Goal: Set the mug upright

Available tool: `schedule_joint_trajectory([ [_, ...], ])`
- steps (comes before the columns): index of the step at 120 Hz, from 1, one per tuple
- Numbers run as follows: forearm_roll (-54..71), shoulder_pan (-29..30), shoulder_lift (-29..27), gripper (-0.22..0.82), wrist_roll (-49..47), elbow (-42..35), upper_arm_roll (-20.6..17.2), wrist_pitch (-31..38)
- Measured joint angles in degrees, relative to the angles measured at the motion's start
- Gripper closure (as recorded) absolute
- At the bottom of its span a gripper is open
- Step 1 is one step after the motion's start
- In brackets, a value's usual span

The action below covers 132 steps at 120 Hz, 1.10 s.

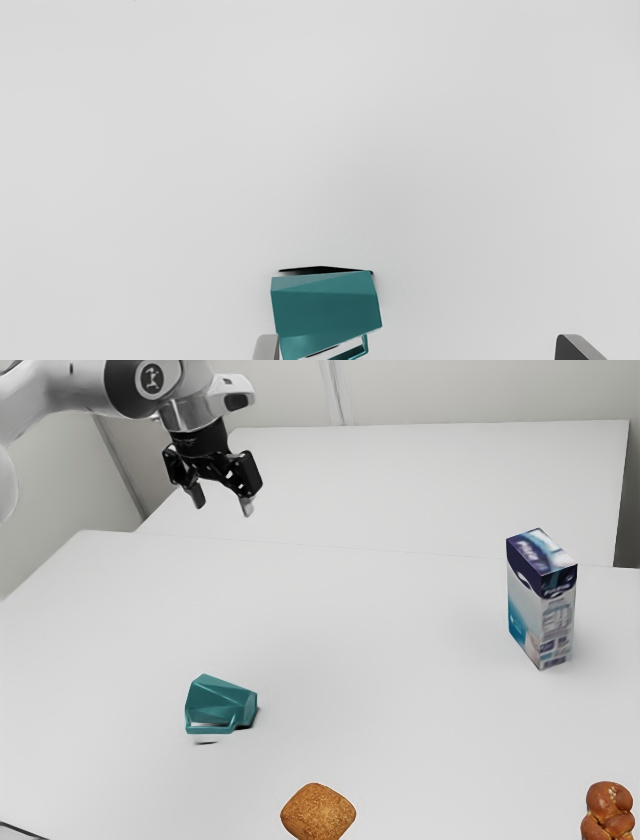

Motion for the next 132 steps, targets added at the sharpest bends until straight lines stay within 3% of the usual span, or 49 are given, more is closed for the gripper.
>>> schedule_joint_trajectory([
  [48,-1.08,1.99,-2.53,0.00,-1.02,-2.48,0.06,-1.16],
  [70,-5.12,2.85,-7.35,0.00,-1.11,-13.19,0.31,-1.71],
  [88,-9.80,6.80,-12.46,0.00,0.08,-22.71,0.41,-0.89],
  [132,-23.42,16.40,-16.78,0.00,13.34,-40.80,0.69,11.34],
])
